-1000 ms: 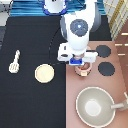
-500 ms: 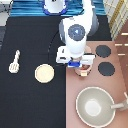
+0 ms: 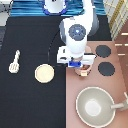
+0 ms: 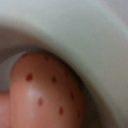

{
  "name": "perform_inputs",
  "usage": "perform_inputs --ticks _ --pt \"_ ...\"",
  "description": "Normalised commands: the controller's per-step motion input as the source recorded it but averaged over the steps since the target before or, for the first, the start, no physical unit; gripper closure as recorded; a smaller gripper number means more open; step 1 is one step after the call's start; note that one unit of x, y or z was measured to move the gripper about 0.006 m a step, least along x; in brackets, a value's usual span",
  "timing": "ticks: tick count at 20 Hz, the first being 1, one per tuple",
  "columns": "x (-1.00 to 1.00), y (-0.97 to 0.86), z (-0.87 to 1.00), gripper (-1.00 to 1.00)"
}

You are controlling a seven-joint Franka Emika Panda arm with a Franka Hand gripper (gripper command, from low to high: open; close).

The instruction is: Take the lid off the pot, put the pot on the plate, and use the tool to push the pot to the front of the table.

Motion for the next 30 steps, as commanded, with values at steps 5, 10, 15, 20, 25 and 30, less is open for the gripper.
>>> perform_inputs --ticks 5,10,15,20,25,30 --pt "0.02 0.06 0.07 1.00" --pt "0.03 0.08 0.35 1.00" --pt "-0.09 -0.10 0.99 1.00" --pt "-0.31 -0.72 1.00 1.00" --pt "-0.15 -0.98 0.86 1.00" --pt "-0.11 -1.00 0.55 1.00"
